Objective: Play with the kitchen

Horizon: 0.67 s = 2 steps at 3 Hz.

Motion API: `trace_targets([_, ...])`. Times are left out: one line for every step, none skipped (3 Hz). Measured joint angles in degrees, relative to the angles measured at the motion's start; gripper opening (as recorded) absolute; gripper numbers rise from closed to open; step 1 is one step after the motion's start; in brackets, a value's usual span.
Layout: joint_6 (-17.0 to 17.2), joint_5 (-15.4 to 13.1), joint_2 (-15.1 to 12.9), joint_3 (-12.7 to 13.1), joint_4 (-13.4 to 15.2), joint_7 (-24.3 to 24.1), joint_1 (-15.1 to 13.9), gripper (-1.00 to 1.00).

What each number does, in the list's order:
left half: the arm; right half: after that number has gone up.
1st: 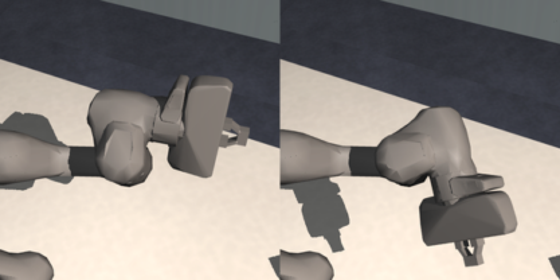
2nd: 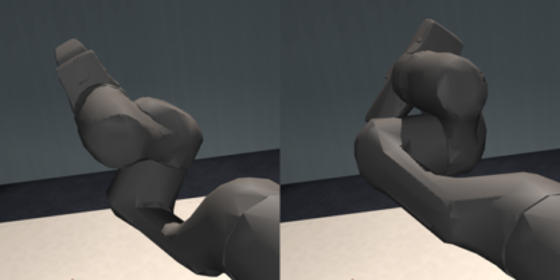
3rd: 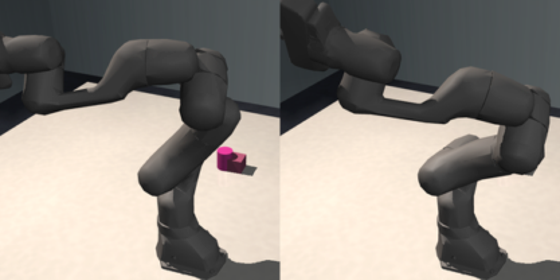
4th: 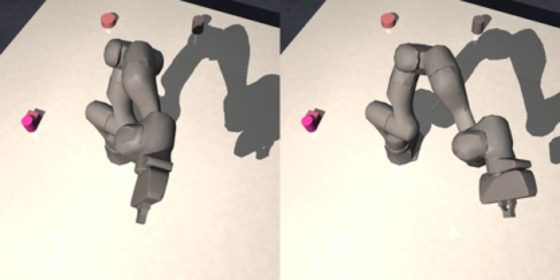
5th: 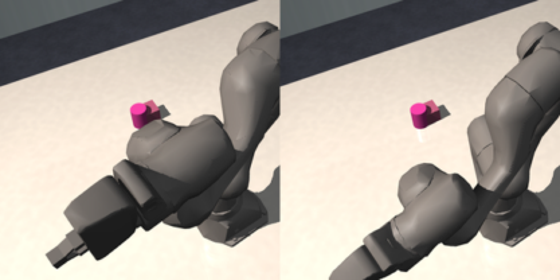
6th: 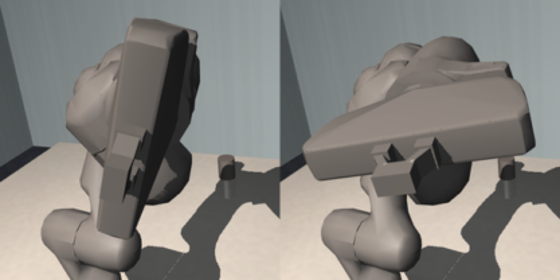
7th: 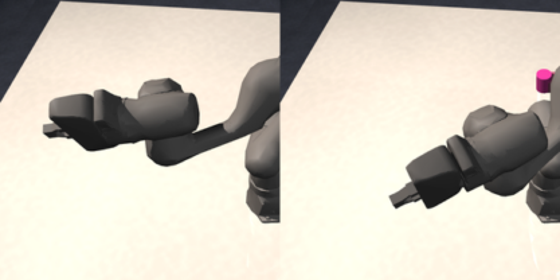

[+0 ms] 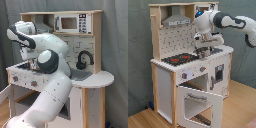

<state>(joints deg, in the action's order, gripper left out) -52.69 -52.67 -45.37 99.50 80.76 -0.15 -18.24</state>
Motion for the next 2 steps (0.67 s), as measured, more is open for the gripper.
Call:
trace_targets([-0.1,0.1,-0.3,2.5,3.2,-0.9,-4.0,-1.00])
trace_targets([-0.5,0.2,-0.6,5.1,6.4,-1.7,-8.0,-1.00])
